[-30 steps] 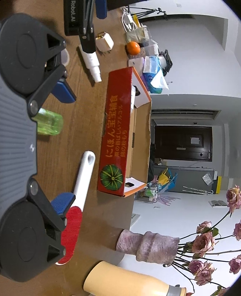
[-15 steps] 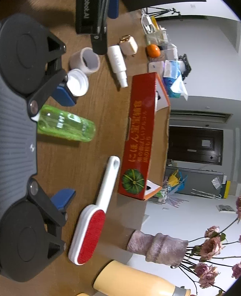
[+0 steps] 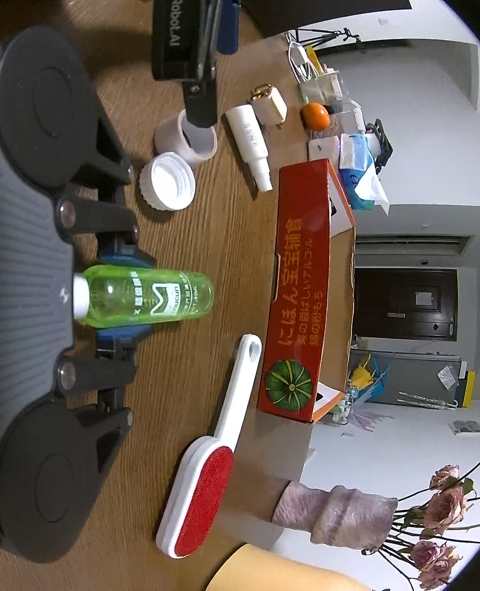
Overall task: Organize rigid objects
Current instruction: 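Grasp the green plastic bottle with the right gripper while the left grasps the grey tape roll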
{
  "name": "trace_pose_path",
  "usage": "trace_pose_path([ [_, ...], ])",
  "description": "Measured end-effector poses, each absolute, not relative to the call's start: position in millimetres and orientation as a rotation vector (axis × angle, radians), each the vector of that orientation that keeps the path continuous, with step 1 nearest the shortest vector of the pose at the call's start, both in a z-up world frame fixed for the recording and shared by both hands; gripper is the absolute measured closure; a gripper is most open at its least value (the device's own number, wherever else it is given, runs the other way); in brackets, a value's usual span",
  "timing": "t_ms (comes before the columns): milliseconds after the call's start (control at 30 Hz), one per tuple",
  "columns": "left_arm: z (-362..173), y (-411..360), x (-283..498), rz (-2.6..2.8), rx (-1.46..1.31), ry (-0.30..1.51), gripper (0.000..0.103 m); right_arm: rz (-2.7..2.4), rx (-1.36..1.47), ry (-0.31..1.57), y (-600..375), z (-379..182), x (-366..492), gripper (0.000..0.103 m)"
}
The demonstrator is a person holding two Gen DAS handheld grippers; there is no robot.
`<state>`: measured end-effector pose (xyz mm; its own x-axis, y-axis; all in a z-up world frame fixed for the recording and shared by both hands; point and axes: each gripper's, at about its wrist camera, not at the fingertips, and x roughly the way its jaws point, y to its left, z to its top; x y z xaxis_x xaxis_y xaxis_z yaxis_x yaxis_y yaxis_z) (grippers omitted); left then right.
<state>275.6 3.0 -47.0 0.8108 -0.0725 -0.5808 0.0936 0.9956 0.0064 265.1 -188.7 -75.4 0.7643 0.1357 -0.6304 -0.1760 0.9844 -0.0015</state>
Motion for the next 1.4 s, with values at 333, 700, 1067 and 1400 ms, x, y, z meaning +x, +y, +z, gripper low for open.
trace_pose_path([
  [333,-55,-4,280,-0.115,0.064,0.662,0.0,0.175,-0.025,0.636,-194,-68,262,0.073],
  [700,-67,-7,290,-0.092,0.087,0.709,0.0,0.16,-0.003,0.604,-198,-63,260,0.073],
  [1067,-71,-18,299,-0.137,0.117,0.704,0.029,0.155,0.001,0.599,-199,-62,260,0.073],
  [1400,-68,-23,292,-0.215,0.125,0.677,0.059,0.157,0.008,0.596,-200,-62,259,0.073],
])
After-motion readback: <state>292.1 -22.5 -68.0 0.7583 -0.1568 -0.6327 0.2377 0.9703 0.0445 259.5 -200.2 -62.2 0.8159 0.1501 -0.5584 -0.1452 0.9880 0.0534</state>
